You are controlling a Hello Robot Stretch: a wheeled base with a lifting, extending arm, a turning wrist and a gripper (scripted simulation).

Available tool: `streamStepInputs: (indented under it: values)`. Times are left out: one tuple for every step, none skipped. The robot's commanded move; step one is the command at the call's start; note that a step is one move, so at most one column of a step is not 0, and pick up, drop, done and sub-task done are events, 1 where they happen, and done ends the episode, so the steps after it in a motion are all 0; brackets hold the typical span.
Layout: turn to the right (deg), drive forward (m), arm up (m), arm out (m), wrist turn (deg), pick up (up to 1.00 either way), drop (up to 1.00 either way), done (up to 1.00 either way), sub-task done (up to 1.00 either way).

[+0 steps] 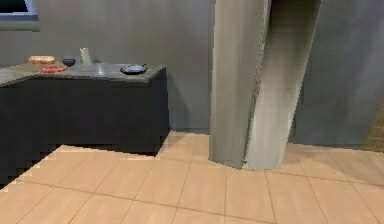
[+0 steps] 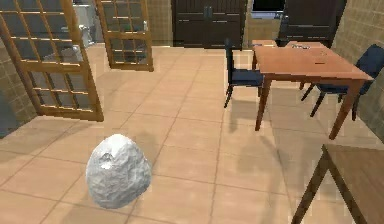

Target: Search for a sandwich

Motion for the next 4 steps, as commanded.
streamStepInputs:
  values:
    - [-45.0,0.00,0.00,0.00,0.0,0.00,0.00,0.00,0.00]
    - [-39.0,0.00,0.00,0.00,0.0,0.00,0.00,0.00,0.00]
    - [0.0,0.35,0.00,0.00,0.0,0.00,0.00,0.00,0.00]
    - [-36.0,0.00,0.00,0.00,0.0,0.00,0.00,0.00,0.00]
